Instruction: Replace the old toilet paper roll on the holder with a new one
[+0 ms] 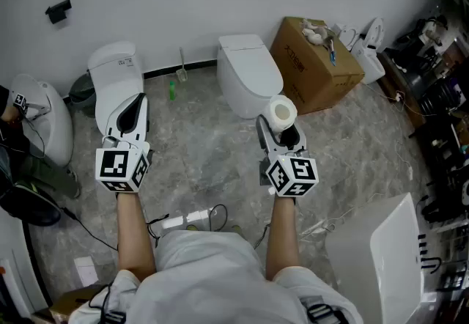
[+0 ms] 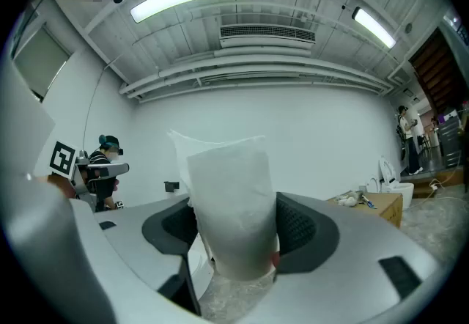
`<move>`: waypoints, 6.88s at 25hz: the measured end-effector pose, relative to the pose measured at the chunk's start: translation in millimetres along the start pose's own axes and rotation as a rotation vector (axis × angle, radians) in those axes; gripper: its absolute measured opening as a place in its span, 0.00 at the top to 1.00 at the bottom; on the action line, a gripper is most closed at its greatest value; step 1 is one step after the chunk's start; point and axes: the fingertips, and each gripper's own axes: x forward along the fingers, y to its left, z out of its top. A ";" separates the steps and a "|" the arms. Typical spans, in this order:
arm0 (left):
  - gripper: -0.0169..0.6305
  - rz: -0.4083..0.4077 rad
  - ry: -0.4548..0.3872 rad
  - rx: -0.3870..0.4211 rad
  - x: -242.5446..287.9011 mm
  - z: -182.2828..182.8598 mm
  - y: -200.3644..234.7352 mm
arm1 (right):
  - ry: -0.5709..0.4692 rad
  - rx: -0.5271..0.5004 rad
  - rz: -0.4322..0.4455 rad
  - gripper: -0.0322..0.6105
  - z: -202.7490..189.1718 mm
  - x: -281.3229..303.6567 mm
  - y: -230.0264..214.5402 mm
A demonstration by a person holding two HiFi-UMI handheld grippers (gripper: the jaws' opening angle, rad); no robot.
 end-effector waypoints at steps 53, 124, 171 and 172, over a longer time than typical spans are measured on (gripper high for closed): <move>0.80 -0.048 0.077 -0.036 18.6 -34.5 23.5 | 0.033 0.064 -0.008 0.47 -19.3 29.9 18.8; 0.78 -0.043 0.188 -0.074 663.0 -204.6 211.9 | 0.063 0.153 0.046 0.47 -72.0 677.1 -253.4; 0.78 -0.199 0.324 0.111 1072.0 -305.1 313.2 | 0.075 0.337 0.025 0.47 -81.0 1103.7 -398.3; 0.78 -0.198 0.329 0.126 1080.1 -306.9 311.4 | 0.073 0.339 0.028 0.47 -80.2 1111.2 -404.8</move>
